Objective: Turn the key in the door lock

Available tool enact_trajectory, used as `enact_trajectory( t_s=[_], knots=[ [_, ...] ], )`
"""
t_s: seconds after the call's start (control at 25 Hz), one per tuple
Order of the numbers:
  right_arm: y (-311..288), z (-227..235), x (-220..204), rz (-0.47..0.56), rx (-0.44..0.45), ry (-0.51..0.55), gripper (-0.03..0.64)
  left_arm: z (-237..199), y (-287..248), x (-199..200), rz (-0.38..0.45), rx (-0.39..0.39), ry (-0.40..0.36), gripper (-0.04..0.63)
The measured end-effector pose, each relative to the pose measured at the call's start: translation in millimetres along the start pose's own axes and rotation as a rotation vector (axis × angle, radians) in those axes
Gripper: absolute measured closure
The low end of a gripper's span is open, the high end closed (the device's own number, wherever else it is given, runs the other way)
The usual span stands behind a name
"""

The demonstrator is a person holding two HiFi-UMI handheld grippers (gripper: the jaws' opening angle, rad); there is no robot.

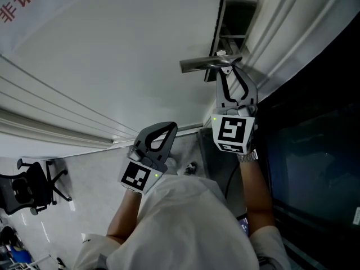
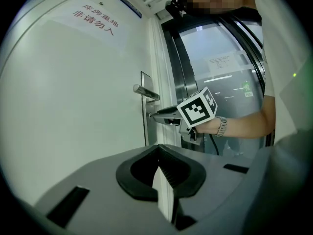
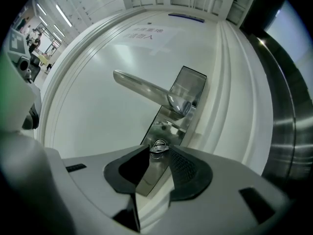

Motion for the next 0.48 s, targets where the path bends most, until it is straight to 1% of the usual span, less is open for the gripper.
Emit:
enact_trajectory(
  t_s=[0.16, 0.32, 0.48],
  knots=[
    [11, 3, 0, 0.006, 0.033, -0.086, 0.515, 1, 5, -2, 0.006, 0.008, 0.004, 0.592],
    [35, 5, -5, 0.009, 0.073, -0.210, 0.516, 3, 8, -4, 0.003, 0.006, 0.014, 0.592],
    [61, -3, -14, 0.024, 0.162, -0.339, 0.517, 6, 8, -2, 0.010, -0.020, 0.026, 0.592]
  ],
)
Point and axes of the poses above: the fingertips, and each gripper's own axes: y backward along the fingers, z to its right, x out of its top, the point moved 7 cm from there along y, backward along the fingers, and after that the axes turned 3 degrees about -x, right-handed, at the moved point
